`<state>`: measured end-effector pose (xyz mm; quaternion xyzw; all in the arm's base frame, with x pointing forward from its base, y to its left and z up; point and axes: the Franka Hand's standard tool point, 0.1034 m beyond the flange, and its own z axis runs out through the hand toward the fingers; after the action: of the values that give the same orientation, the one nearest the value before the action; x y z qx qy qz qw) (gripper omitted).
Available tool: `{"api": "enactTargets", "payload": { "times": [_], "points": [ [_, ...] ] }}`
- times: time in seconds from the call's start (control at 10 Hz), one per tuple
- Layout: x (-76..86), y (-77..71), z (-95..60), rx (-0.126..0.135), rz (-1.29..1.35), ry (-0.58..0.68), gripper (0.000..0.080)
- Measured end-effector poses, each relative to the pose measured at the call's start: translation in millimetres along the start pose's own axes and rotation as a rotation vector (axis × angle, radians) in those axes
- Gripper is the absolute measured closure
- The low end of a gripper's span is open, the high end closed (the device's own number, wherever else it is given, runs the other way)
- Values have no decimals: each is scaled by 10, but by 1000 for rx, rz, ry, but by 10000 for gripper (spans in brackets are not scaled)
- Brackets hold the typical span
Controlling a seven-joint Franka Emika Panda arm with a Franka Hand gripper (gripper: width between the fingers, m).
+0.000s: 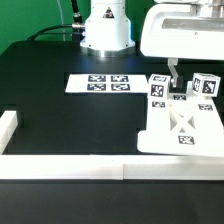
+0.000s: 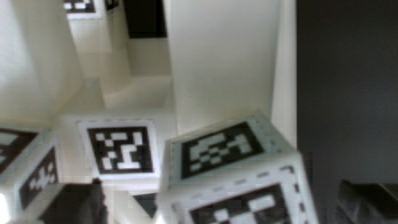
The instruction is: Assemble chair
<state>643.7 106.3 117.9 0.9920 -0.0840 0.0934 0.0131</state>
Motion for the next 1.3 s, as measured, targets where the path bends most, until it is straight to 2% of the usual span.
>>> {"api": "enactTargets", "payload": {
  "times": [0.1,0.4,0.6,0.9,1.3],
  "points": [
    [5,11,0,-1,-82,0,151],
    [7,19,1,-1,-85,0,177],
    [7,18,1,-1,-85,1,518],
    [6,16,1,1,-23,0,515],
    [4,13,4,1,288,-1,515]
  ]
}}
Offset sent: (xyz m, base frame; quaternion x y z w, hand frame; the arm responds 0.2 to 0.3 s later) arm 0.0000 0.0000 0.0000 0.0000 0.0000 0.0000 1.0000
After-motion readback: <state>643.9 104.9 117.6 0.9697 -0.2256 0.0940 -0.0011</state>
